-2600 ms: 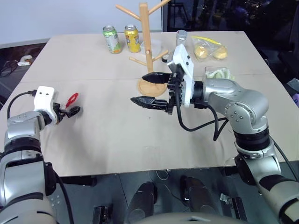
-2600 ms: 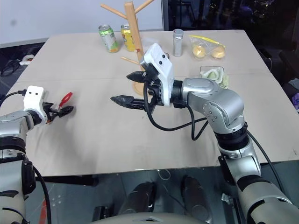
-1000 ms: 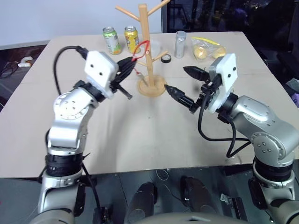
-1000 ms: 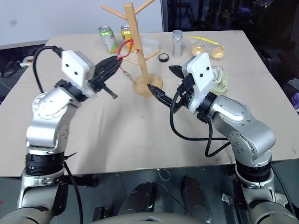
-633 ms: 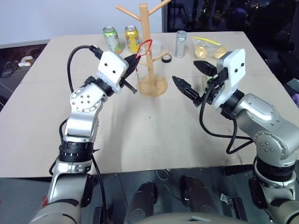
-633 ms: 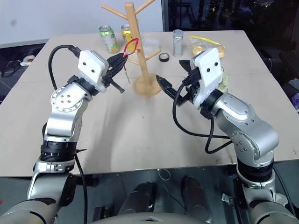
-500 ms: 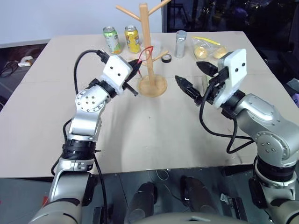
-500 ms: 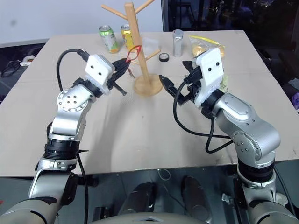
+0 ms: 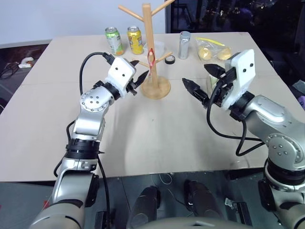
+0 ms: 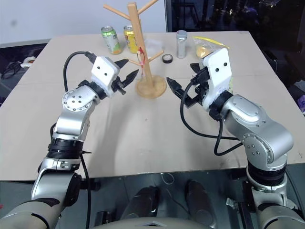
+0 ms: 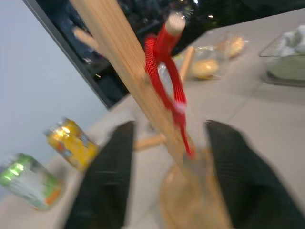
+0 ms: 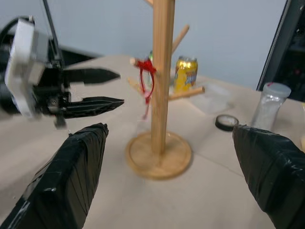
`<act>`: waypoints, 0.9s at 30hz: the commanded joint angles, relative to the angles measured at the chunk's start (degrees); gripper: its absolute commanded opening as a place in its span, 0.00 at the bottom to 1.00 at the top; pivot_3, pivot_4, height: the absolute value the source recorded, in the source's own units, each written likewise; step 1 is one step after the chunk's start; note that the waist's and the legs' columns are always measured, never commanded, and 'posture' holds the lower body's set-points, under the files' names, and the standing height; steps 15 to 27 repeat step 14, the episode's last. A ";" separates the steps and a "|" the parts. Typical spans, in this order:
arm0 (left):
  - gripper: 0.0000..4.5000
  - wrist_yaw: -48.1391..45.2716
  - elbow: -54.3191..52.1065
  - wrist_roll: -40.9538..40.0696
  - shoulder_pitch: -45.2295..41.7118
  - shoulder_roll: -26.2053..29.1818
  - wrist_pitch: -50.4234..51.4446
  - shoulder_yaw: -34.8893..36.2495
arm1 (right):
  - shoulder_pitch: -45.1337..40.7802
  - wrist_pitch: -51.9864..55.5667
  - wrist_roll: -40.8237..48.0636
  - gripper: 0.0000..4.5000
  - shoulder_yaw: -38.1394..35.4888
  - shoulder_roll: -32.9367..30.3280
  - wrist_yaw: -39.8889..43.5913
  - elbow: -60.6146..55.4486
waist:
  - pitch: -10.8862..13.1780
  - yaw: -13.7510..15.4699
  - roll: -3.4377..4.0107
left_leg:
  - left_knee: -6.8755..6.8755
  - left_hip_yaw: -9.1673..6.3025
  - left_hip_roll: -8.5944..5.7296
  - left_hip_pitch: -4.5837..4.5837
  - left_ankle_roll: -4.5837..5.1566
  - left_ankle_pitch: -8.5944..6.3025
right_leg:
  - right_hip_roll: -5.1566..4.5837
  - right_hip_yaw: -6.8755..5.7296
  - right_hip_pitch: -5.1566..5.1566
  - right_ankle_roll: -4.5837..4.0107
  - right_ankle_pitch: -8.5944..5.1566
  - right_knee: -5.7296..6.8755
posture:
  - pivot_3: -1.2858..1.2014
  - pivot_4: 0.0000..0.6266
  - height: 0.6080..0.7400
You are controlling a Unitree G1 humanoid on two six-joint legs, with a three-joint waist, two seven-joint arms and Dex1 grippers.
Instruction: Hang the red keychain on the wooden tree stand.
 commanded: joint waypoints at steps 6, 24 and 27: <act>0.98 -23.09 1.27 -17.20 -5.08 18.42 25.32 7.25 | -4.89 -2.23 4.45 1.00 -2.77 -10.07 16.33 8.17 | 0.03 -0.70 0.00 | -0.04 0.02 0.09 -0.01 0.01 -0.01 | 0.11 -0.01 -0.05 -0.01 -0.01 -0.01 | 0.52 0.24 1.00; 0.98 -31.96 16.18 -17.32 -7.64 27.57 26.14 9.00 | -7.67 -1.90 7.93 1.00 -3.80 -14.98 24.70 15.16 | 0.03 -0.66 0.00 | -0.02 0.02 0.14 -0.02 0.02 -0.01 | 0.12 -0.04 -0.04 -0.01 -0.02 -0.03 | 0.52 0.24 1.00; 0.98 -31.96 16.18 -17.32 -7.64 27.57 26.14 9.00 | -7.67 -1.90 7.93 1.00 -3.80 -14.98 24.70 15.16 | 0.03 -0.66 0.00 | -0.02 0.02 0.14 -0.02 0.02 -0.01 | 0.12 -0.04 -0.04 -0.01 -0.02 -0.03 | 0.52 0.24 1.00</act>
